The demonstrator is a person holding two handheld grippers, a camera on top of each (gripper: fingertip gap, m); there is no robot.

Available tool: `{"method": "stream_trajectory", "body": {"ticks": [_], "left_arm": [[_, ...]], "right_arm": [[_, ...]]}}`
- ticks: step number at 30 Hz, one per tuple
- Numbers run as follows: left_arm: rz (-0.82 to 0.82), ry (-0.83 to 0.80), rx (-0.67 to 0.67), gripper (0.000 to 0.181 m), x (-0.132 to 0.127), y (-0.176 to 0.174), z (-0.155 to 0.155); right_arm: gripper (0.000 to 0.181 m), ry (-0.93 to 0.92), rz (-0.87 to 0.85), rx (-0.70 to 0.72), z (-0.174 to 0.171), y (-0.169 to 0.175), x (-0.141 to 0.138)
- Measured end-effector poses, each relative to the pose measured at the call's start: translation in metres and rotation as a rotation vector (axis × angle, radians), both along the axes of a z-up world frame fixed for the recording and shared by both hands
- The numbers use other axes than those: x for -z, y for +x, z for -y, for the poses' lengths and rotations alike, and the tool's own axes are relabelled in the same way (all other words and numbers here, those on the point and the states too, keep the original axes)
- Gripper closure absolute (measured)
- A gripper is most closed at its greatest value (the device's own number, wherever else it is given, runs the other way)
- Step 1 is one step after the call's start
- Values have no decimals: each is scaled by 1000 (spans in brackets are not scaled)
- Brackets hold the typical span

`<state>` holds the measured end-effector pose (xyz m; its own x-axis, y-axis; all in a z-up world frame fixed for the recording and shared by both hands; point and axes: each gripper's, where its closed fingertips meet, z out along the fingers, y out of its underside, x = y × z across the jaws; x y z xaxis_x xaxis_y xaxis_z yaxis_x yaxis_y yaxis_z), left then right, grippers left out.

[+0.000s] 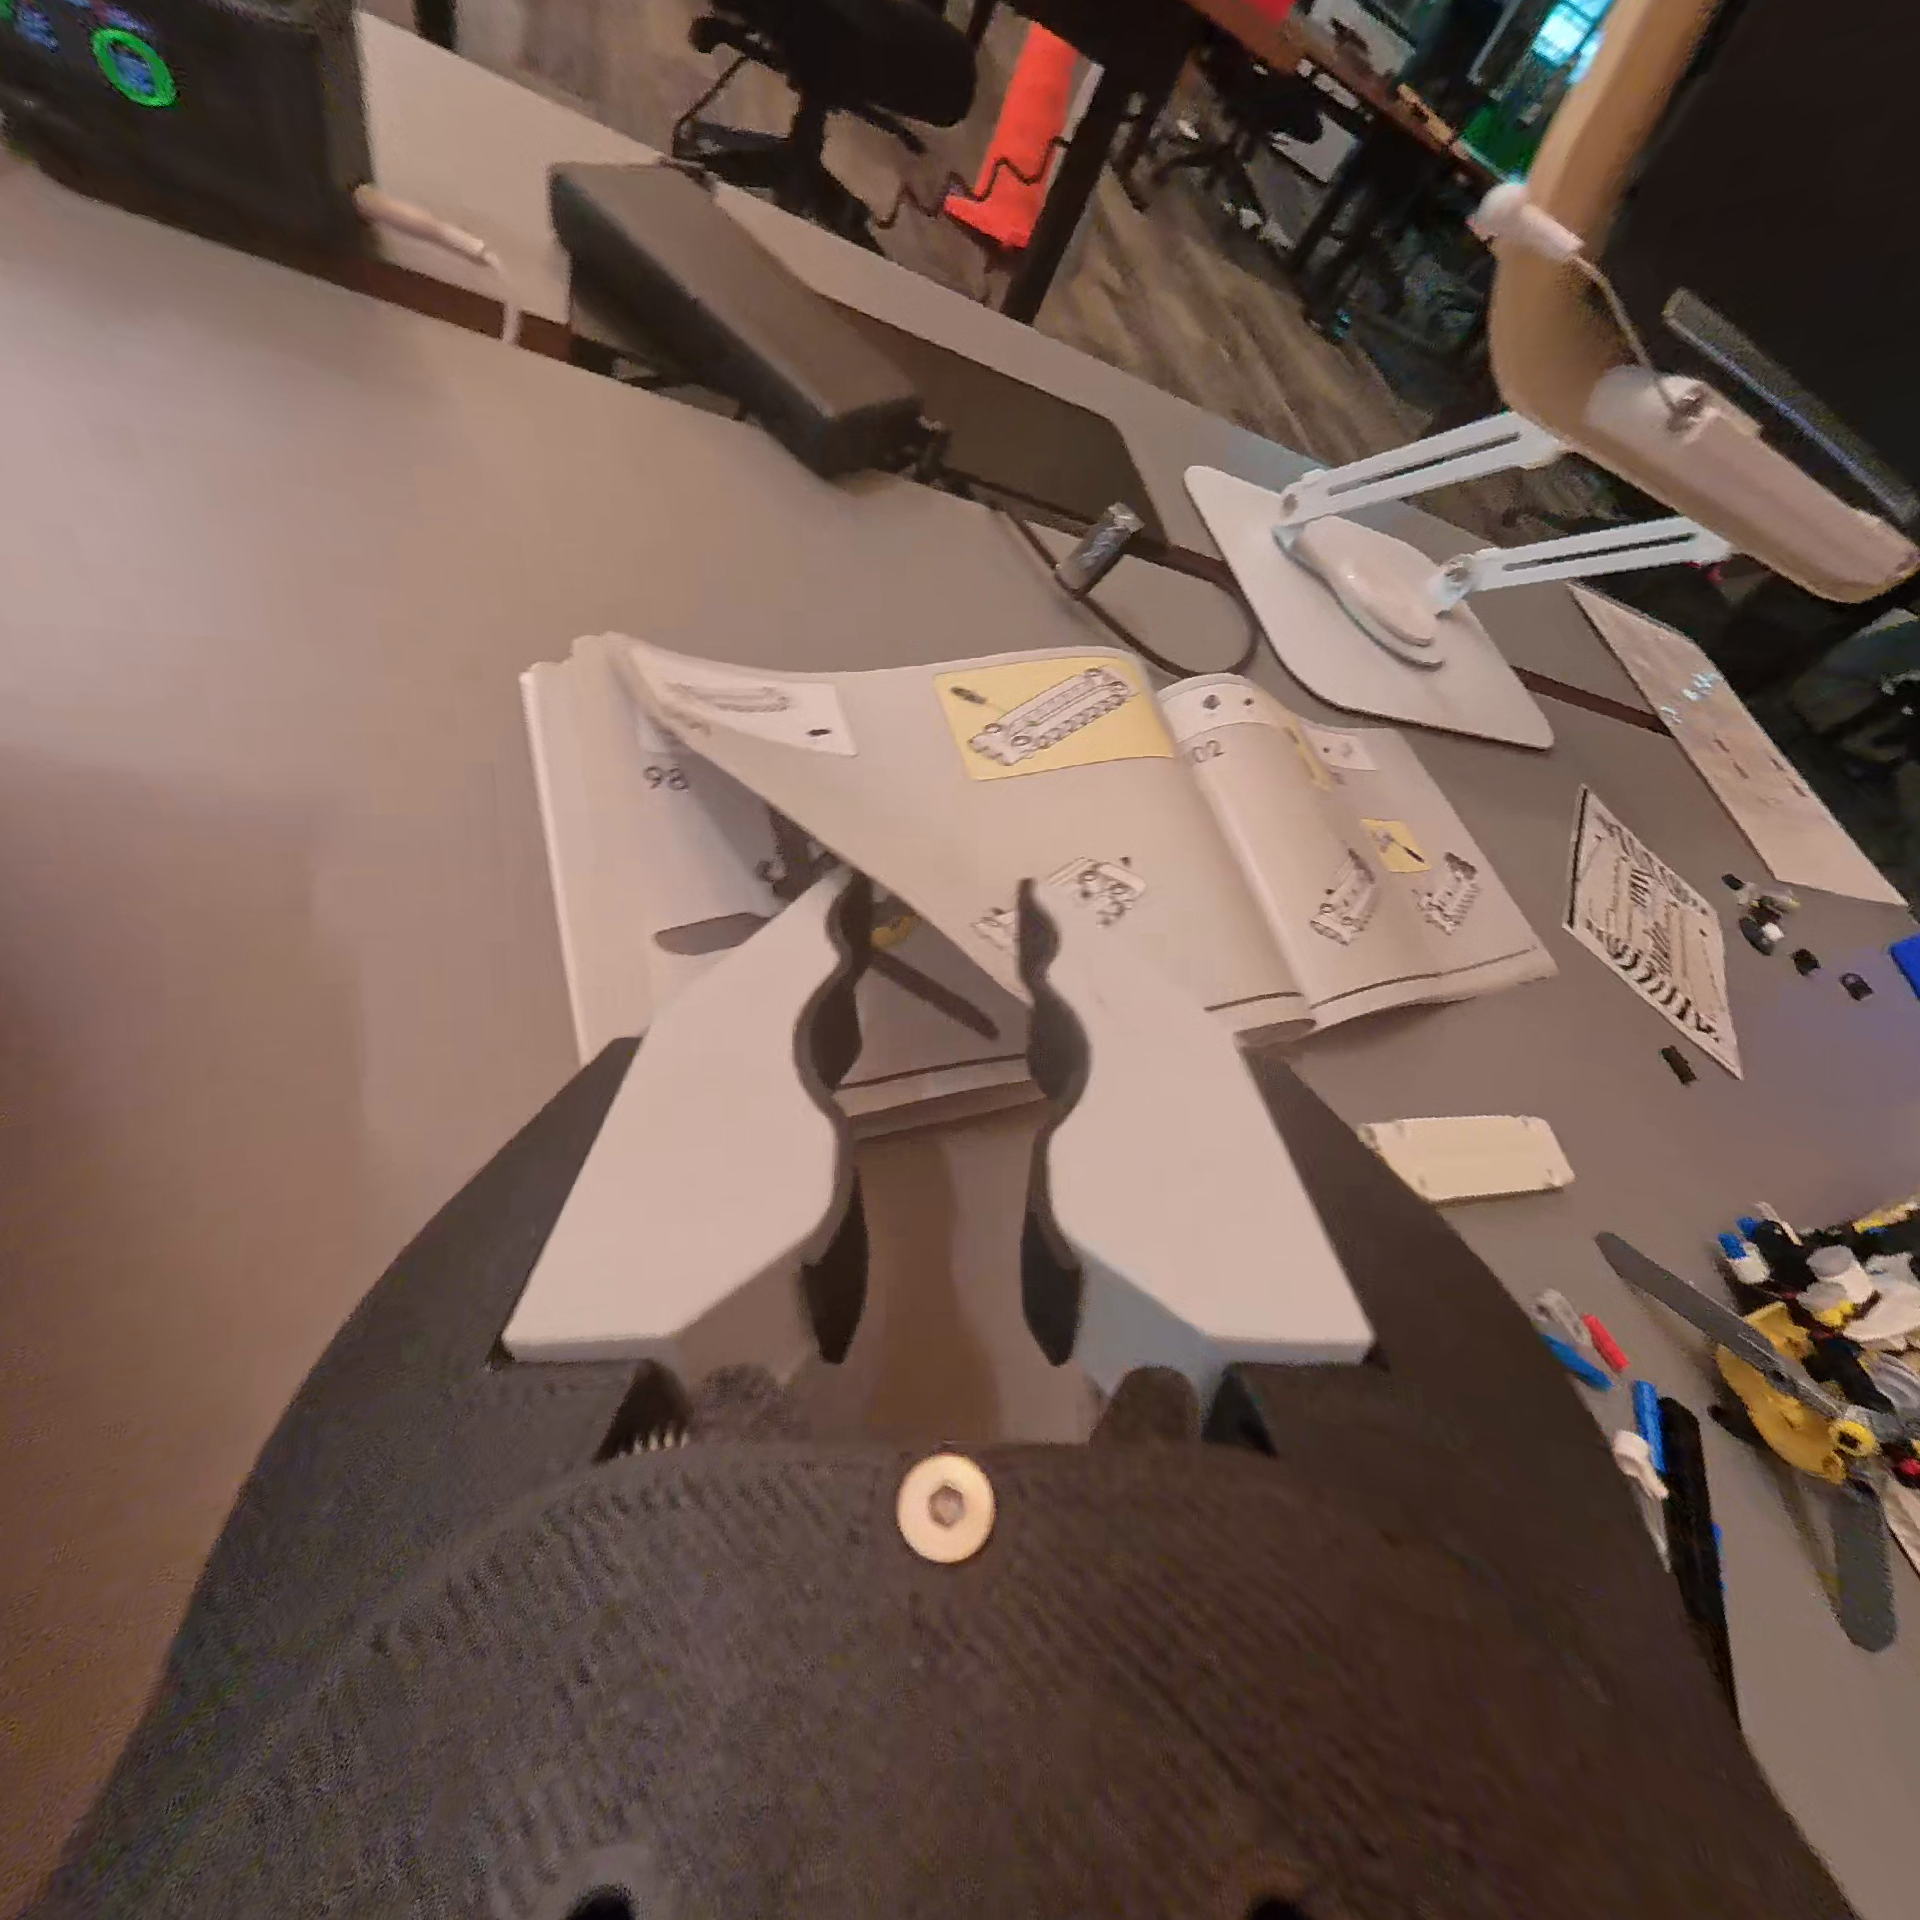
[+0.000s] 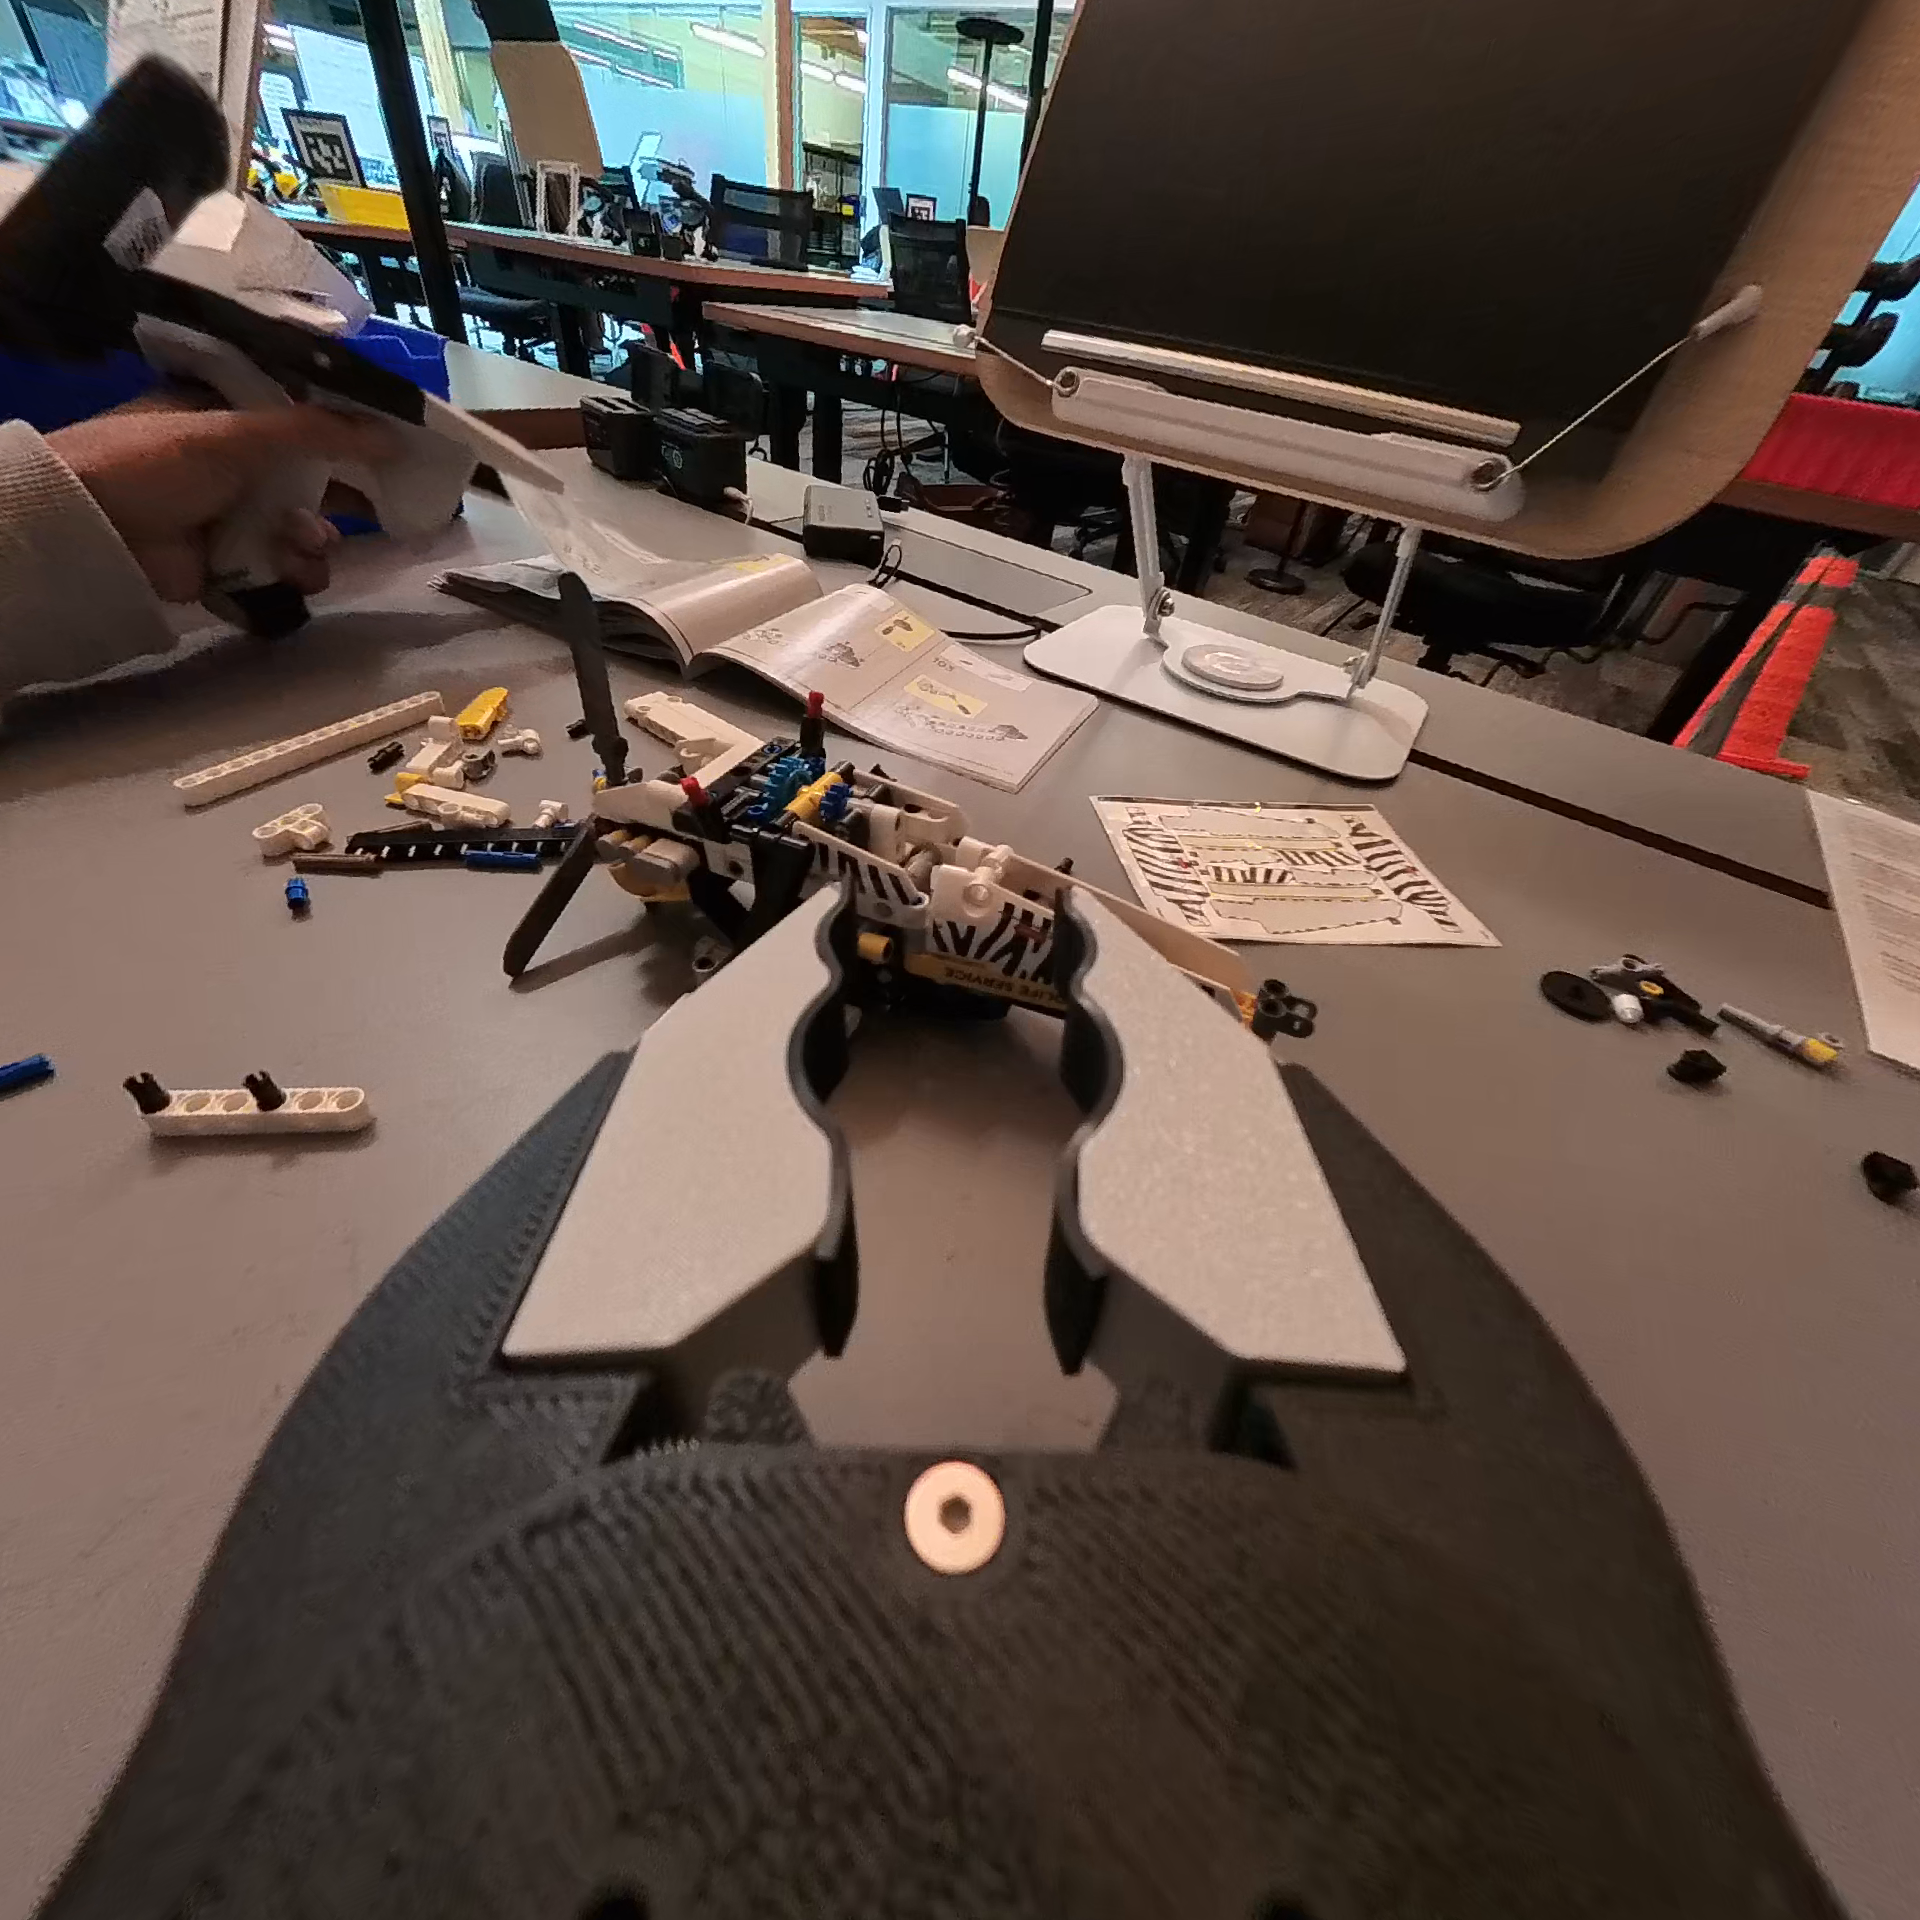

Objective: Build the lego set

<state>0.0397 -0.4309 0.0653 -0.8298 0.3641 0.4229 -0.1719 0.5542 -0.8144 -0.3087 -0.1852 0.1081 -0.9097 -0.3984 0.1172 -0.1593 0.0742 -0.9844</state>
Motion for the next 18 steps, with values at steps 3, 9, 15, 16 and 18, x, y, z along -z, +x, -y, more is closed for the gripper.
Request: {"method": "stream_trajectory", "body": {"ticks": [3, 9, 15, 16, 18], "left_arm": [[-10, 6, -34, 179, 3, 11, 2], [6, -16, -1, 181, 0, 7, -1], [-29, -20, 30, 181, -3, 0, -5], [-39, -20, 31, 181, -4, 0, -5], [-35, -19, 36, 181, -4, 0, -6]], "right_arm": [[146, 0, 0, -3, 0, 0, 0], [146, -7, -14, -7, -1, 2, 0], [146, -14, -19, -8, -2, 3, -1], [147, -16, -19, -8, -2, 3, -1], [147, -20, -19, -9, -3, 3, -1]]}}
